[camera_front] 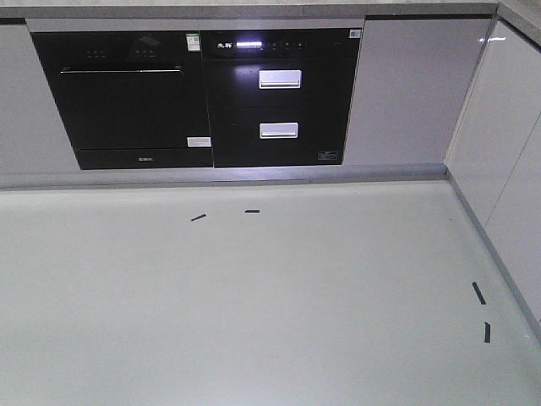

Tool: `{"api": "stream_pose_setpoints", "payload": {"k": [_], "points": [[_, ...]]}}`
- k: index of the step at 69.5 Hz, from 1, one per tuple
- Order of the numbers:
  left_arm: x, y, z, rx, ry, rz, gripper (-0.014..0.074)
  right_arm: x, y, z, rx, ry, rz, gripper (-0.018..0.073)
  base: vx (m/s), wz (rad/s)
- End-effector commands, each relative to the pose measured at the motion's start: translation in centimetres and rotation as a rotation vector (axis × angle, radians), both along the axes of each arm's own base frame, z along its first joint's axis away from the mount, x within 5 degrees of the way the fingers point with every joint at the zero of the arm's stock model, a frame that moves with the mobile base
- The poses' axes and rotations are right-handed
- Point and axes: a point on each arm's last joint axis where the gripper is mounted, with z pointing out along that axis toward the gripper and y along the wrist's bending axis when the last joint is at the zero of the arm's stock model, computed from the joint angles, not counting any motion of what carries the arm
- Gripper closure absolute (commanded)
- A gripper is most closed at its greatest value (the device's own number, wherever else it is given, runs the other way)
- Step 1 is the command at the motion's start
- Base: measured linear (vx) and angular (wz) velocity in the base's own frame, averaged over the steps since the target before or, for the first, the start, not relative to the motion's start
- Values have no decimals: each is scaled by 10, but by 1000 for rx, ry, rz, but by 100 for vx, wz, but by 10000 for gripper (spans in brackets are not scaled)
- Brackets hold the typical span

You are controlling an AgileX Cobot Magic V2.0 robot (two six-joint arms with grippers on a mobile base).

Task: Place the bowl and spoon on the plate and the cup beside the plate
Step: 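Drive the base toward the counter with the spoon and bowl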

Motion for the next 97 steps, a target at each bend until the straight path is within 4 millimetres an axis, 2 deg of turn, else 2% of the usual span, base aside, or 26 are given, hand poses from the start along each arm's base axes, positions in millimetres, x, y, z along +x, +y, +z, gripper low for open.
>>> {"api": "stream_pose_setpoints", "payload": {"k": [1, 97], "points": [[-2, 0, 10, -15, -91, 2, 603, -1, 0, 6, -4, -77, 0, 568, 0, 0], [-2, 0, 10, -15, -91, 2, 603, -1, 0, 6, -4, -77, 0, 565, 1, 1]]}}
